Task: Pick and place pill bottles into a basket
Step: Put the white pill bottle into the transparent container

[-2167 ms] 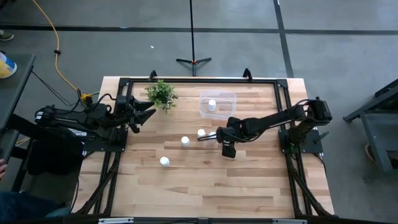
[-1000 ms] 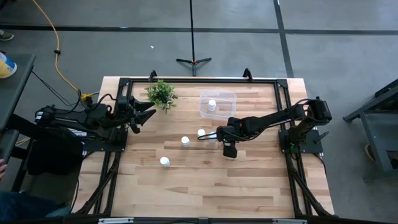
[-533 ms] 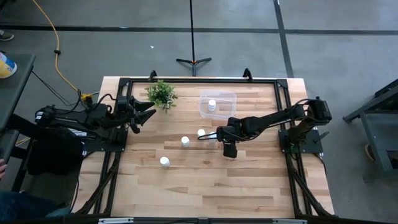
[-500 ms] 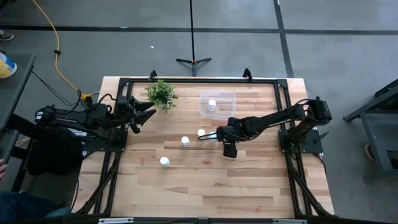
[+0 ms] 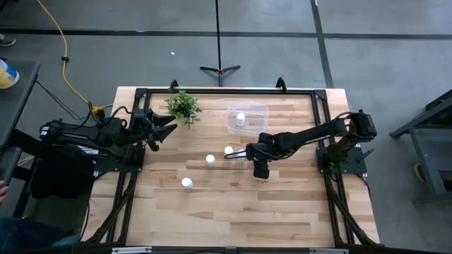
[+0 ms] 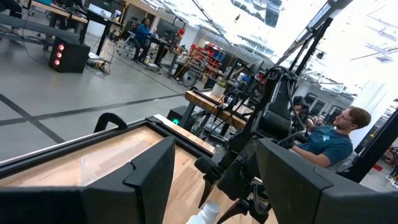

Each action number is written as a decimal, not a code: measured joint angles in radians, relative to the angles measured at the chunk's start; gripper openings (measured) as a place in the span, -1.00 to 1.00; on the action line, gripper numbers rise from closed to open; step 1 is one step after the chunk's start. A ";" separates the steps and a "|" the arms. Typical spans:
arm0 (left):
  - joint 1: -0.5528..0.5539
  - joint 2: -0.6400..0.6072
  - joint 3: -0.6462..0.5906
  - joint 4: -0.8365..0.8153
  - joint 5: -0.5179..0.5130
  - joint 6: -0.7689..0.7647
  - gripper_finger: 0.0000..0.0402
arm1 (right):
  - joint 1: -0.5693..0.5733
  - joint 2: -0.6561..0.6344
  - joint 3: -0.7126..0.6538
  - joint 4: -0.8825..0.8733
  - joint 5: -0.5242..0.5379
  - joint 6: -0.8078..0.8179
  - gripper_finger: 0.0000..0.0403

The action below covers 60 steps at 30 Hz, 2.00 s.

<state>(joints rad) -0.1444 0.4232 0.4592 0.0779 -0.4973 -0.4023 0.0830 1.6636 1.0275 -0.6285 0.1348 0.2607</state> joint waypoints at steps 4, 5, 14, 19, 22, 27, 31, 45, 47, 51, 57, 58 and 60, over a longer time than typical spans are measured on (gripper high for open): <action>0.000 0.000 0.000 0.000 0.000 0.000 0.29 | 0.000 0.000 0.000 0.000 0.006 0.000 0.06; 0.000 0.000 0.000 0.000 0.000 0.000 0.29 | 0.000 0.000 0.000 0.000 0.006 0.000 0.02; 0.000 0.000 0.000 -0.001 0.000 0.000 0.29 | 0.000 -0.003 0.000 0.005 0.006 0.000 -0.17; 0.000 0.000 0.000 -0.001 0.000 0.000 0.29 | 0.000 -0.003 0.001 0.005 0.006 0.000 -0.18; 0.000 0.000 0.000 -0.001 0.000 0.000 0.29 | 0.000 -0.003 0.001 0.005 0.006 0.000 -0.18; 0.000 0.000 0.000 -0.001 0.000 0.000 0.29 | 0.000 -0.003 0.001 0.001 0.006 0.000 -0.18; 0.000 0.000 0.000 -0.001 0.000 0.000 0.29 | 0.000 -0.003 0.001 -0.002 -0.001 0.000 -0.18; 0.000 0.000 0.000 -0.001 0.000 0.000 0.29 | 0.000 -0.051 -0.003 -0.036 -0.039 0.021 -0.18; 0.000 0.000 0.000 -0.001 0.000 0.000 0.29 | 0.000 -0.070 -0.003 -0.043 -0.040 0.026 -0.18; 0.000 0.000 0.000 -0.002 0.000 0.000 0.29 | 0.000 -0.100 -0.003 -0.048 -0.043 0.027 -0.18; 0.000 0.000 0.000 -0.002 0.000 0.000 0.29 | 0.000 -0.141 -0.002 -0.047 -0.044 0.058 -0.18; 0.000 0.000 0.000 -0.002 0.000 0.000 0.29 | 0.000 -0.149 -0.002 -0.048 -0.045 0.065 -0.18; 0.000 0.000 0.000 -0.002 0.000 0.000 0.29 | 0.000 -0.159 -0.002 -0.047 -0.049 0.081 -0.18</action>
<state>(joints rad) -0.1444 0.4232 0.4595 0.0757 -0.4976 -0.4019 0.0830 1.5043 1.0260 -0.6758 0.0857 0.3414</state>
